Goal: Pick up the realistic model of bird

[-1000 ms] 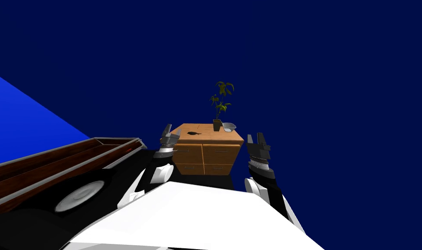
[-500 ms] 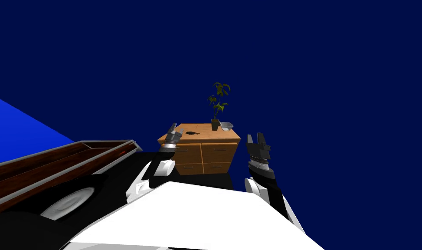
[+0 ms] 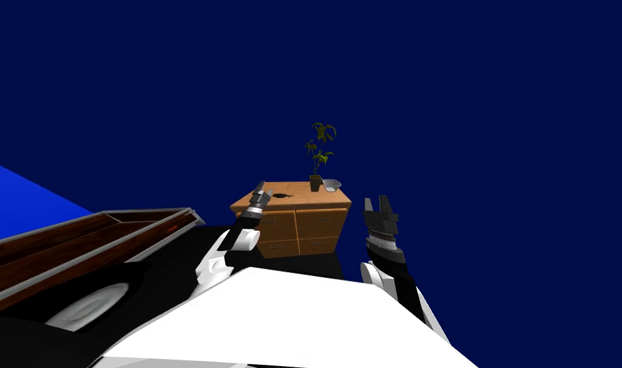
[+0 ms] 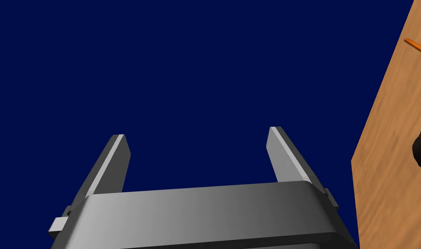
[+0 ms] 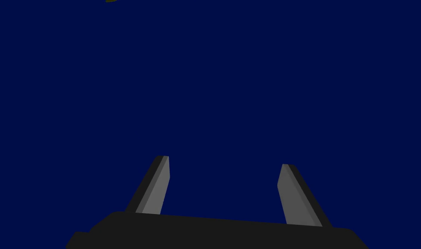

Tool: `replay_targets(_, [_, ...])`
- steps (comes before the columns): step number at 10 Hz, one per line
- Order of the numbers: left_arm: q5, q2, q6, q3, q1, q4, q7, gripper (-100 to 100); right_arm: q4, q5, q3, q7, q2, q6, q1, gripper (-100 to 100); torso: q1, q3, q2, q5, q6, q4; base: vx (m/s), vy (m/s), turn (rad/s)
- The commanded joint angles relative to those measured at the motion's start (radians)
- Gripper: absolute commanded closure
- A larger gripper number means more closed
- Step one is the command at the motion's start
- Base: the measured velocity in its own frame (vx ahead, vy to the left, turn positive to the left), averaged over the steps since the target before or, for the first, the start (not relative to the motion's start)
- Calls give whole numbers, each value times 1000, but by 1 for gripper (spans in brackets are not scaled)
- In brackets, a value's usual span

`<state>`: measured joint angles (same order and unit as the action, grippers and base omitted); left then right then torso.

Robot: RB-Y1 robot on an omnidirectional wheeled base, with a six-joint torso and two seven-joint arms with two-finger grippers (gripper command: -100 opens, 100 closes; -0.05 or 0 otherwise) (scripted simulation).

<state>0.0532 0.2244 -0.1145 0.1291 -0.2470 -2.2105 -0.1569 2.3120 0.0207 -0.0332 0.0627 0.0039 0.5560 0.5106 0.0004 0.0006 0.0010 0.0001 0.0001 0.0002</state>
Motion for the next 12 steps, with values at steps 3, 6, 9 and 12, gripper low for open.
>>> replay_targets(3, [1,26,97,13,70,43,-2,-100,0,0,0,0,0,0,0,0,0,0,0,0,-1,0,-24,2,-50])
replay_targets(6, [1,43,170,21,121,78,-3,-100,0,0,0,0,0,0,0,0,0,0,0,0,-1,0,-28,3,-54])
replay_targets(9, [1,60,242,29,167,115,-4,-100,0,0,0,0,0,0,0,0,0,0,0,0,-1,0,-24,0,-49])
replay_targets(12, [2,77,319,37,222,154,-4,-100,0,0,0,0,0,0,0,0,0,0,0,0,-1,0,-26,1,-41])
